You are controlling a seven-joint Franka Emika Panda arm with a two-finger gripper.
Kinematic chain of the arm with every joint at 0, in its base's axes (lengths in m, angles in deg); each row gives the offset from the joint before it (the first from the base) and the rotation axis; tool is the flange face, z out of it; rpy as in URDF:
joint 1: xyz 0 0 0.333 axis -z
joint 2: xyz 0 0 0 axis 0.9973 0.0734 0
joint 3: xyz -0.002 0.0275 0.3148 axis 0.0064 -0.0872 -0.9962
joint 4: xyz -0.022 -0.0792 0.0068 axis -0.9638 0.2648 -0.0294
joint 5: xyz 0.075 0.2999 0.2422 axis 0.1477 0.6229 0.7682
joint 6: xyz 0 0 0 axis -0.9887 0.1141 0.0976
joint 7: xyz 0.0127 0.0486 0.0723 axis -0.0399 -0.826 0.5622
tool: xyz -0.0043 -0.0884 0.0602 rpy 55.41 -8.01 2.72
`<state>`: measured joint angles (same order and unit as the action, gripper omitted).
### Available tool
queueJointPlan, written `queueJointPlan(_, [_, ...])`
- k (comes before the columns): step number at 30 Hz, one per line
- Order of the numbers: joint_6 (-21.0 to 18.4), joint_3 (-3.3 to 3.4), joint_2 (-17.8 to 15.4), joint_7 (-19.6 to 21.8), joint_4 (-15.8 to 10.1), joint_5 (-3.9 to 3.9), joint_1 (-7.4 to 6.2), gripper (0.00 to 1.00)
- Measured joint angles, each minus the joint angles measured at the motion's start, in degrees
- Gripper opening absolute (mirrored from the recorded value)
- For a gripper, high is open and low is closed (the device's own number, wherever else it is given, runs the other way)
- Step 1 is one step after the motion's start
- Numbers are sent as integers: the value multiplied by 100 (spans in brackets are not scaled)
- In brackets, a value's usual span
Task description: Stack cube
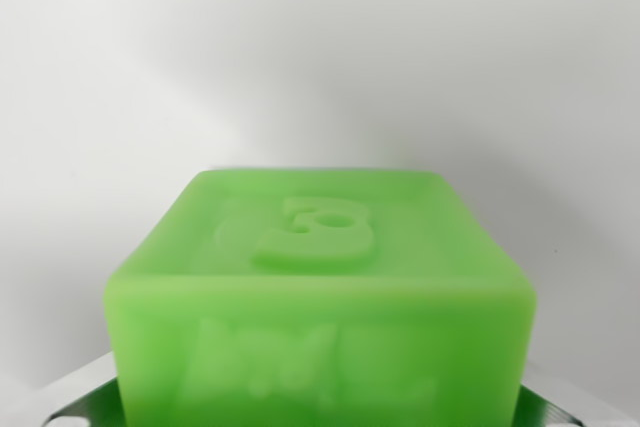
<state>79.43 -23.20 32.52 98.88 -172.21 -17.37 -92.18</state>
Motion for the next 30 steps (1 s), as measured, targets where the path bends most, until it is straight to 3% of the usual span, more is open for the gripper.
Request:
queueJointPlan(14, [-332,-84,-469,-34,-117,41,67,0])
queueJointPlan(25, [-741,-158,-1008,-107,-215,161,117,0])
queueJointPlan(30, [-845,-140,-984,21,-98,211,117,0])
